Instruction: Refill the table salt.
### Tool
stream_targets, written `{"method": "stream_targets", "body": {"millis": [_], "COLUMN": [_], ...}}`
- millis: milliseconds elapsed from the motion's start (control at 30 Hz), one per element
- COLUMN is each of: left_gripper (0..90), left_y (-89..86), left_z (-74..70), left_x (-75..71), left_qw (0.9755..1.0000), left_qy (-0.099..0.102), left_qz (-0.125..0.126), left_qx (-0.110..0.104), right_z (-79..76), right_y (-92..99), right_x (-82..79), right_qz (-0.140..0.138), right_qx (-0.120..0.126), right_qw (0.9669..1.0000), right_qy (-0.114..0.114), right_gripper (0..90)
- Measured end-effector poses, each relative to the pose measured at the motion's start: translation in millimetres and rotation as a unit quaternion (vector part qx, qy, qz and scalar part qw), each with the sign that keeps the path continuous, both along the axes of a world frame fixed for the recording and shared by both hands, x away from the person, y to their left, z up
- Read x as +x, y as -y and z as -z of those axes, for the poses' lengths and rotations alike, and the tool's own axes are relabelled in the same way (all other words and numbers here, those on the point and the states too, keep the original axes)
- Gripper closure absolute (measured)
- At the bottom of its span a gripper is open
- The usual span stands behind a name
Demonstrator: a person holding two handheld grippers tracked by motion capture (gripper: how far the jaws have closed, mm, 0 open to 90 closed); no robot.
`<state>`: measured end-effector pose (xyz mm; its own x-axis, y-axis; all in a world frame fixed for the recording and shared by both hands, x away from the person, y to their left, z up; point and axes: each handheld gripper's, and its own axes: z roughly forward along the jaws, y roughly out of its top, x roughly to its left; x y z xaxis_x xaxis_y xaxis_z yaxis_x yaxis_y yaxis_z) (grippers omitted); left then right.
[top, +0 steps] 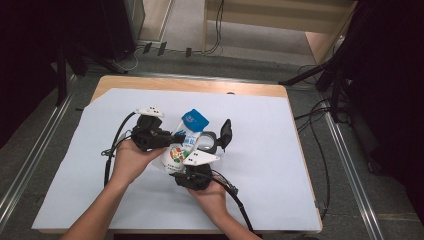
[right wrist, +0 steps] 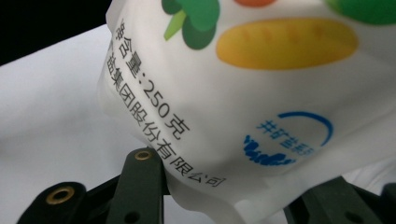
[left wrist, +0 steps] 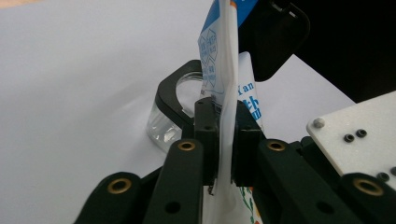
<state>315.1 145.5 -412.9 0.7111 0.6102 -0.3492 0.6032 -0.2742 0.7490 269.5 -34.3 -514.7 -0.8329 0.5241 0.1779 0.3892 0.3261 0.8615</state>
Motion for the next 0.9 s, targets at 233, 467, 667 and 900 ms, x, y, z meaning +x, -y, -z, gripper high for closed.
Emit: {"method": "stream_targets", "body": {"millis": [233,467,667,900], "left_gripper": [69.0,69.3,82.0,89.8], "left_y": [1.0,-2.4,-1.6,3.3], "left_z": [-0.1,1.1,-0.6,-2.3], "left_x": [0.5,2.5,1.0,-2.5], "left_qw": [0.9997,0.9991,0.9993,0.9989], "left_qy": [-0.002,-0.029,-0.019,-0.005], "left_qz": [0.021,0.019,0.012,0.002], "left_qx": [0.013,0.024,0.030,0.047], "right_z": [2.7,3.1,2.5,-2.2], "right_y": [3.3,5.4,3.2,-3.6], "right_x": [2.8,4.4,2.9,-2.2], "right_qz": [-0.008,-0.009,-0.012,-0.011], "right_qx": [0.026,0.040,0.031,-0.003], "right_qw": [0.9994,0.9985,0.9991,0.9999], "right_qy": [-0.021,-0.035,-0.027,-0.003], "right_gripper": [65.3,65.6,64.9,54.9]}}
